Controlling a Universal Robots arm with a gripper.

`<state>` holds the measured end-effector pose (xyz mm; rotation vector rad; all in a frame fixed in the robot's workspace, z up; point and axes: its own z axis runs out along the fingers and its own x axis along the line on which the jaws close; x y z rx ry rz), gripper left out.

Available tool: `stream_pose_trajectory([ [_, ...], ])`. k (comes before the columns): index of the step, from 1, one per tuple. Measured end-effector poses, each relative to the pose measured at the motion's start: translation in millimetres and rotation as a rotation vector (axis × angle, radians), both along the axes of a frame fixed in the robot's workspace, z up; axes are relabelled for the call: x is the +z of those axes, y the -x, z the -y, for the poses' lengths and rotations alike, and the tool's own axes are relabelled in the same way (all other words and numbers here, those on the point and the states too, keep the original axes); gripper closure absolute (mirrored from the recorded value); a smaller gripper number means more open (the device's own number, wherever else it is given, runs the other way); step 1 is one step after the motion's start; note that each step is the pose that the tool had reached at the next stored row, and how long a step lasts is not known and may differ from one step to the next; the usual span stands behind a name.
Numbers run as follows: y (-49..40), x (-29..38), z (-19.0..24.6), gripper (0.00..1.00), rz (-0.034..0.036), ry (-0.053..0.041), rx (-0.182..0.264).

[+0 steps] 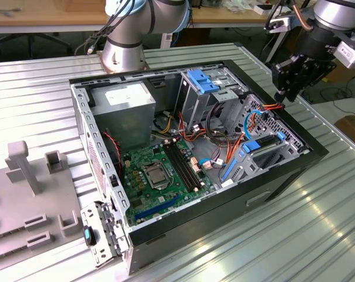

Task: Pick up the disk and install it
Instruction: 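Insert the first disk wire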

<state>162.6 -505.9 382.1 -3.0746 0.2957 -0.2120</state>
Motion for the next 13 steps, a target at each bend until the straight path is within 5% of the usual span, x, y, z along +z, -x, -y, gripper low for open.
stream_pose_trajectory([
  [4,-4.8,-5.0,-6.3,0.64,0.0012,0.0042,0.0],
  [8,-6.6,-5.7,-6.4,0.64,0.0021,0.0103,0.001],
  [11,-6.6,-6.1,-6.9,0.64,0.0094,0.0311,0.004],
  [13,-6.7,-6.8,-7.0,0.64,0.0104,0.0337,0.005],
])
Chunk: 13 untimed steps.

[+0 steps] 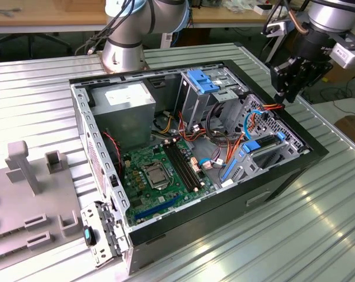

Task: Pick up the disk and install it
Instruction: 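Insert the first disk wire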

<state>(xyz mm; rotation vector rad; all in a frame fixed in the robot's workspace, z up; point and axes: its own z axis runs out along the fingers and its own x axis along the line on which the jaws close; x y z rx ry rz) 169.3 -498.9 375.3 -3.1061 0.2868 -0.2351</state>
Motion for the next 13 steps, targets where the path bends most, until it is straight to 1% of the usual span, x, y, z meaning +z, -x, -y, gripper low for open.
stream_pose_trajectory([
  [3,0.0,-3.3,-0.6,0.64,0.0,0.0002,0.0],
  [5,0.1,-3.6,-0.6,0.64,0.0,0.001,0.002],
  [8,0.1,-3.7,-0.6,0.64,0.0,0.0026,0.038],
  [9,0.0,-3.7,-0.6,0.64,0.0,0.0031,0.043],
  [10,0.0,-3.7,-0.5,0.64,0.0,0.0047,0.044],
  [11,0.0,-3.7,-0.4,0.64,0.0005,0.0123,0.044],
  [13,0.1,-3.8,-0.3,0.64,0.0005,0.0137,0.044],
])
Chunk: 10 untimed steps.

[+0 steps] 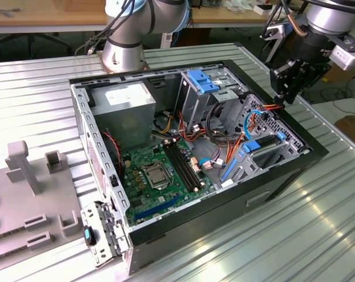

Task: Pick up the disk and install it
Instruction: 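Insert the first disk wire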

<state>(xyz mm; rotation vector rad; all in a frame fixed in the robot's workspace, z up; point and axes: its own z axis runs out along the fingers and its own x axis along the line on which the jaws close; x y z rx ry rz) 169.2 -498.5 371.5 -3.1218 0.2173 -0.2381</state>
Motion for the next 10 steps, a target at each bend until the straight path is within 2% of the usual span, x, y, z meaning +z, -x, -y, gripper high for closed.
stream_pose_trajectory([
  [10,0.0,-2.1,-0.1,0.65,0.0001,0.0015,0.0],
])
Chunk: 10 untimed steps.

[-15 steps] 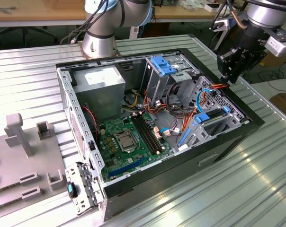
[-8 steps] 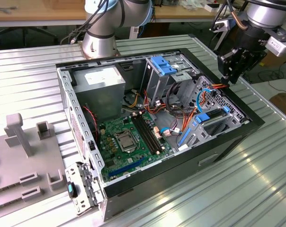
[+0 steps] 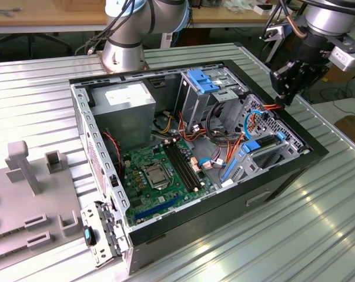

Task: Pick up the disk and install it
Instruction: 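Insert the first disk wire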

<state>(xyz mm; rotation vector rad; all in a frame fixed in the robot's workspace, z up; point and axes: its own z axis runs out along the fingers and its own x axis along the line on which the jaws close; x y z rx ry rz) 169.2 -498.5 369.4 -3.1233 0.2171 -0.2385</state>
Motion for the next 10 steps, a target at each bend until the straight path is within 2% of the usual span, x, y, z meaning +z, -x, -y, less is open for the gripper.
stream_pose_trajectory([
  [1,0.0,-0.1,0.0,0.78,0.0,0.0,0.0],
  [2,0.0,-0.2,0.0,0.78,0.0,0.0,0.0],
  [3,0.0,-0.7,0.0,0.84,0.0,0.0,0.0],
  [10,0.0,-3.8,0.0,0.84,-0.0001,0.0002,0.0],
])
